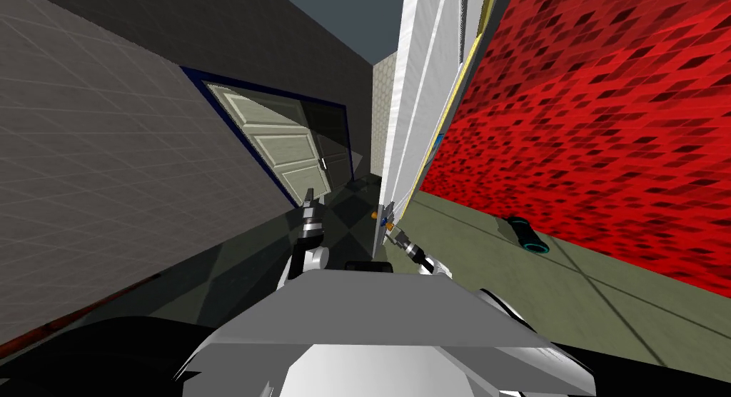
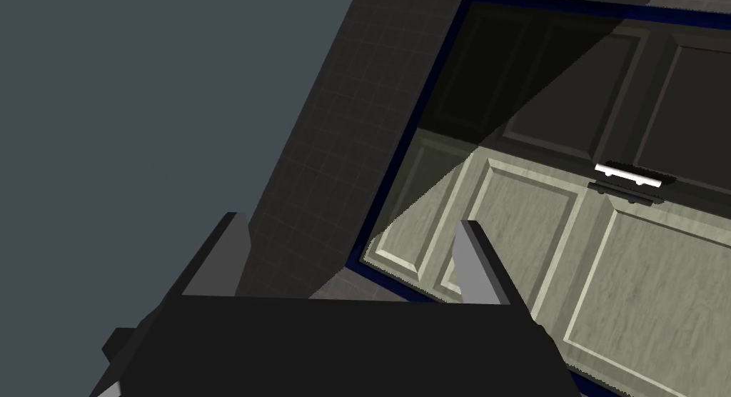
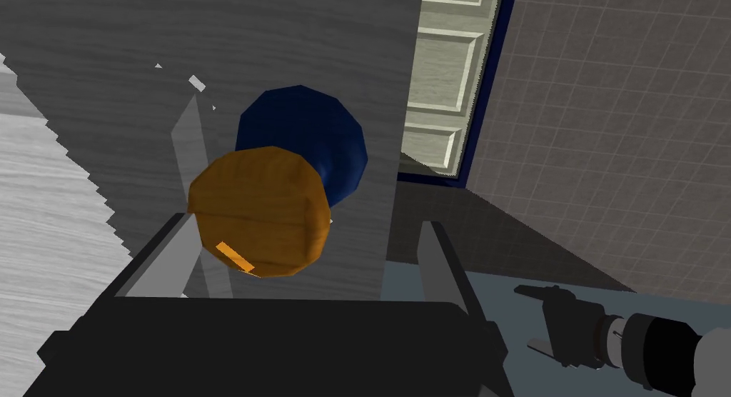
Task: Pull the door open
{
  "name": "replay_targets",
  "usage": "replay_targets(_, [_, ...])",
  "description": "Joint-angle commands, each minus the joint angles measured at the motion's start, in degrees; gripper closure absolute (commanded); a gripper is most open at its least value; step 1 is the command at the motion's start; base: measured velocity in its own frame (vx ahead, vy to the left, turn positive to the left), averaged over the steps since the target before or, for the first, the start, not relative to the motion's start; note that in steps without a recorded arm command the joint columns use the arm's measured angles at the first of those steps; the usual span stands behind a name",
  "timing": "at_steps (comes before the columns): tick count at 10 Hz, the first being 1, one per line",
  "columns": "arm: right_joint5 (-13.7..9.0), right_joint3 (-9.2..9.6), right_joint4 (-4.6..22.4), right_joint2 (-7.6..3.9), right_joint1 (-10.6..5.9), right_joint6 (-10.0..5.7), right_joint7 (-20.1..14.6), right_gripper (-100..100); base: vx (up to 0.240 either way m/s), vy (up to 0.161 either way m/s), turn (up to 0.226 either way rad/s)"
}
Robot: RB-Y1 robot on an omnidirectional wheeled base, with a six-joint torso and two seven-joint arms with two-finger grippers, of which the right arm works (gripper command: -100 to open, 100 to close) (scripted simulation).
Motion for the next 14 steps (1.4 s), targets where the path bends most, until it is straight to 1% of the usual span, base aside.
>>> replay_targets(1, [-0.46, -0.55, 0.46, -0.04, -1.14, -0.42, 0.10, -100, 0.001, -0.041, 0.225])
replay_targets(3, [-0.82, -0.99, 1.16, -0.51, -1.37, -0.78, 0.03, -100, -0.007, -0.050, 0.202])
replay_targets(5, [-0.89, -1.08, 1.77, -0.61, -1.42, -0.84, 0.01, -100, -0.016, -0.043, 0.106])
replay_targets(6, [-0.89, -1.08, 1.30, -0.61, -1.42, -0.84, 0.01, -100, -0.004, -0.010, 0.002])
replay_targets(8, [-1.03, -1.26, 1.59, -0.80, -1.52, -0.97, -0.03, -100, 0.023, -0.020, 0.151])
replay_targets(10, [-1.33, -1.63, 2.20, -1.19, -1.73, -1.22, -0.10, -100, -0.008, -0.045, 0.229])
replay_targets(11, [-1.24, -1.52, 1.90, -1.05, -1.56, -1.09, -0.05, -100, -0.012, -0.030, 0.047])
replay_targets(12, [-1.24, -1.52, 1.90, -1.05, -1.56, -1.09, -0.05, 100, 0.005, 0.007, -0.037])
replay_targets(14, [-1.24, -1.52, 1.90, -1.05, -1.56, -1.09, -0.05, 100, 0.002, 0.013, -0.006])
